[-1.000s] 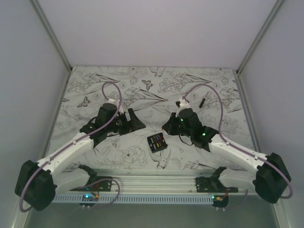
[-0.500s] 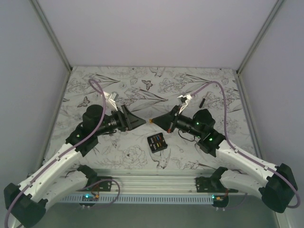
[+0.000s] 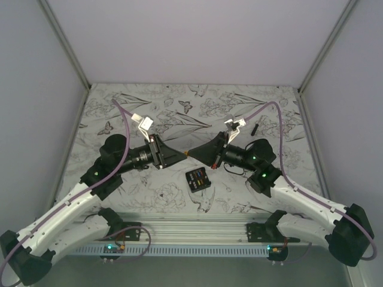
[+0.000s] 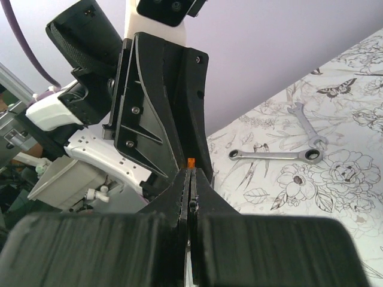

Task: Snap on the fuse box
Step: Pick up the fuse from the center of the board.

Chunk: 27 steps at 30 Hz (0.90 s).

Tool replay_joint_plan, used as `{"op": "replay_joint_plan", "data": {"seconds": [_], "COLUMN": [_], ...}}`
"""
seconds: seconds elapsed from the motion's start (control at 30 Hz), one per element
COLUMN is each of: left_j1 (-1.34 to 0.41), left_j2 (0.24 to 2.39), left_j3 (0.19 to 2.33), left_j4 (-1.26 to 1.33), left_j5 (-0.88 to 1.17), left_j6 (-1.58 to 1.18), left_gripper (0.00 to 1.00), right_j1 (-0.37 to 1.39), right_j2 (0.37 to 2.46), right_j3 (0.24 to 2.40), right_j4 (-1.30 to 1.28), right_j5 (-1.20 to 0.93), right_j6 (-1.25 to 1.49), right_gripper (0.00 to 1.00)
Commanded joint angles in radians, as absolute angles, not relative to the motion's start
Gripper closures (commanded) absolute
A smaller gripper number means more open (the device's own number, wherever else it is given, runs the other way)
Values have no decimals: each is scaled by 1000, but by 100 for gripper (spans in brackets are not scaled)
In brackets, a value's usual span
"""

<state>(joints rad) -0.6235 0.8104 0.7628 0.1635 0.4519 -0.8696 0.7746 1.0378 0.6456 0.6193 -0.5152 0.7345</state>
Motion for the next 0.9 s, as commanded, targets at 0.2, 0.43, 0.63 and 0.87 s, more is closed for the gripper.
{"op": "replay_joint_plan", "data": {"seconds": [0.2,0.43,0.63,0.87], "left_j1": [-669,-670,-670,-670], "left_j2": [783,764,746,733], "left_j3": [787,774,764,758], "left_j4": [235,236,236,235], "left_j5": [495,485,463,441], "left_j6": [-812,-810,-810,-811], "left_gripper": [87,90,84,78], "right_j1": [775,775,775,775], "right_j2": [1054,1069,1067,1064], "right_j3": [637,632,625,619], "right_j4": [719,729,739,749], "right_j5": [-560,-580,-598,-614], "right_j6": [765,767,766,774], "right_gripper": [100,100,100,100]}}
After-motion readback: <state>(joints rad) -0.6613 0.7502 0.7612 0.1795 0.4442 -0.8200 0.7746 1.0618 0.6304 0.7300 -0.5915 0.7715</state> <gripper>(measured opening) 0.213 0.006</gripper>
